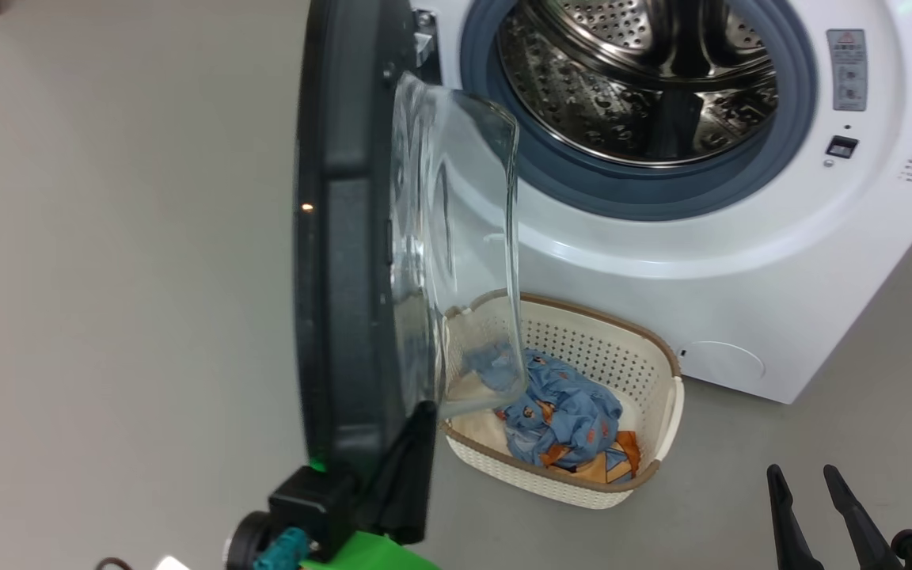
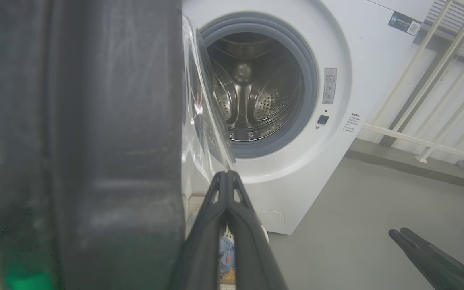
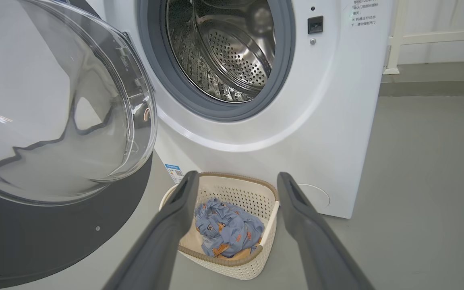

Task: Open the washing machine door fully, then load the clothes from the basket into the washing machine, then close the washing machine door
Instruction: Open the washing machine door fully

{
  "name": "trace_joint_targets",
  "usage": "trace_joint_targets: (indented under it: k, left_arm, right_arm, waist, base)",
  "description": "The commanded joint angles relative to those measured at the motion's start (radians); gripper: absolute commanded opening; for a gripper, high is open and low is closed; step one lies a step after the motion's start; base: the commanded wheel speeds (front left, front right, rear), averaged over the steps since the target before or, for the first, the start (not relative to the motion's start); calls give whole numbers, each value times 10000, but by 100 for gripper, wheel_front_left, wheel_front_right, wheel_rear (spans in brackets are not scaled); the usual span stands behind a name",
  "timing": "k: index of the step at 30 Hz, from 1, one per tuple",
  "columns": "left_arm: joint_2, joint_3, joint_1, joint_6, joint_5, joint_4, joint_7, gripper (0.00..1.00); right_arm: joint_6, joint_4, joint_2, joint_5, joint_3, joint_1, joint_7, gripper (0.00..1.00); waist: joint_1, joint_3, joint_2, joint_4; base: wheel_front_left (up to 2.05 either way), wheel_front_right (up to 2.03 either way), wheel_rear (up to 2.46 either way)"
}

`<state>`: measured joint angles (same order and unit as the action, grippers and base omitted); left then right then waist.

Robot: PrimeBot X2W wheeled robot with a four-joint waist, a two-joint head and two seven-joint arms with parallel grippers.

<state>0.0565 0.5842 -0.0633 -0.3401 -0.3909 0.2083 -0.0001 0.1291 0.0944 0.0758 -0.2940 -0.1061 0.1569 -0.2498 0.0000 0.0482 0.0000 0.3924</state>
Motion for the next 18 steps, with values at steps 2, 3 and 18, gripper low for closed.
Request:
trace_joint_targets:
  k: [2, 3, 18]
  left_arm:
    - [281, -822, -293, -290, 111, 29, -138, 0]
    - [322, -948, -268, -332, 73, 4, -185, 0]
    - [782, -3214, -1009, -822, -433, -2106, -1575, 0]
  right_arm:
    - [16, -272, 208, -102, 291, -352, -120, 100]
    - [16, -276, 216, -104, 297, -332, -120, 100]
    - [16, -234, 403, -192, 787, -510, -120, 100]
  waist:
    - [0, 95, 0, 301]
    - [0, 107, 0, 359]
    - [0, 337, 0, 413]
  base:
    - [0, 0, 0]
    - [0, 0, 0]
    - [0, 0, 0]
